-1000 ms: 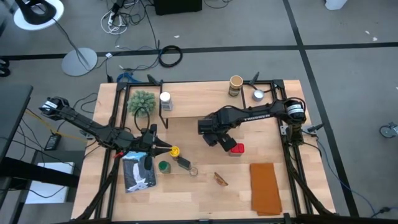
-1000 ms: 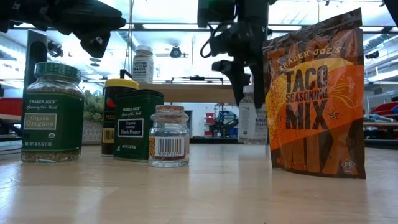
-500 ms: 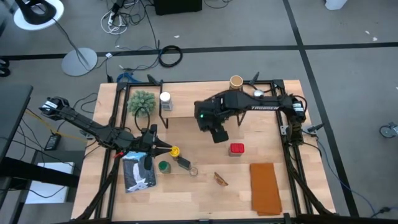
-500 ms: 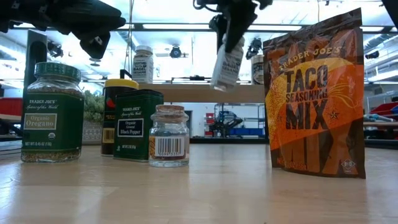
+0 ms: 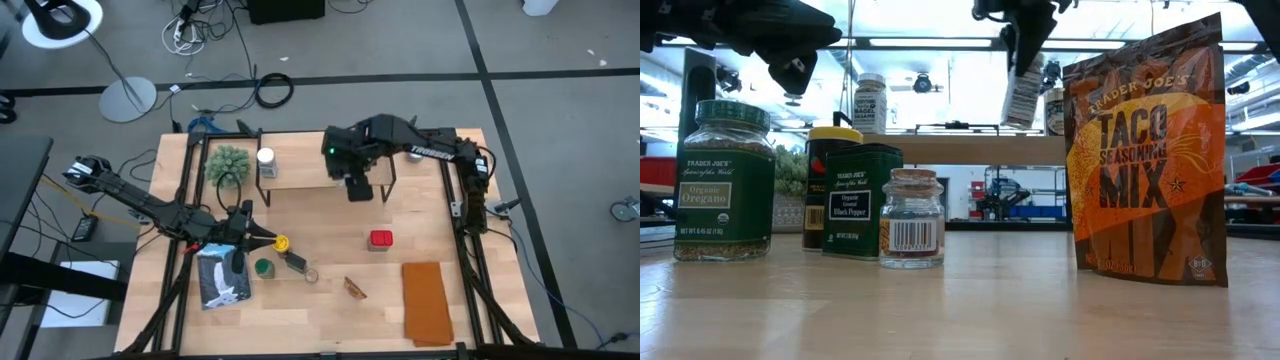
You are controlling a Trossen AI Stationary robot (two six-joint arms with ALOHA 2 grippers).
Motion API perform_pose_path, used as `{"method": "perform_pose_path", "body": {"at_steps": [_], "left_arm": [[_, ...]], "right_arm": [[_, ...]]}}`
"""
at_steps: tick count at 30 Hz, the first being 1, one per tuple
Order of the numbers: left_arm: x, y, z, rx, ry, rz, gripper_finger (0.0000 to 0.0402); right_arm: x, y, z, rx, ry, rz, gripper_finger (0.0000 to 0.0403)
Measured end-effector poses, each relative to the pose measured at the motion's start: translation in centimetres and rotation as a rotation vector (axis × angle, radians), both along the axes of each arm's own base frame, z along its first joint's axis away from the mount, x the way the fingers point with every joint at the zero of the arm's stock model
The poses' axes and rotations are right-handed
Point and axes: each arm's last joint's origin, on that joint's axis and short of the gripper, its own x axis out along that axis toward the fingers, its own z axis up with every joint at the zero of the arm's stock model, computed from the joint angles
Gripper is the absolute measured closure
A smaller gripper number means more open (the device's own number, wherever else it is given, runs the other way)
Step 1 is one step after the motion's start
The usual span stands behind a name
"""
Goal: Shelf spices
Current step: Put the white seasoning bottle on the shelf aligned with the other white seasoning bottle
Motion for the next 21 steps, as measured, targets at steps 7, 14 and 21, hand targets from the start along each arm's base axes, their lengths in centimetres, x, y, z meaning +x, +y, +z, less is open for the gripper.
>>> {"method": "perform_pose_path", "body": {"at_steps": [7, 14, 21], "left_arm": [[0.0, 0.0, 0.0, 0.002, -0.001, 0.000, 0.0332], [0.0, 0.0, 0.0, 0.009, -0.001, 0.001, 0.0332], [0.0, 0.0, 0.0, 0.003, 0.001, 0.002, 0.0332]], "right_arm": [[-1.3, -2.6, 1.3, -0.005, -0.006, -0.071, 0.0203], [-1.4, -2.9, 1.5, 0.016, -0.014, -0.072, 0.0202], [-1.5, -3.3, 1.4, 0.064, -0.025, -0.074, 0.0202]]}}
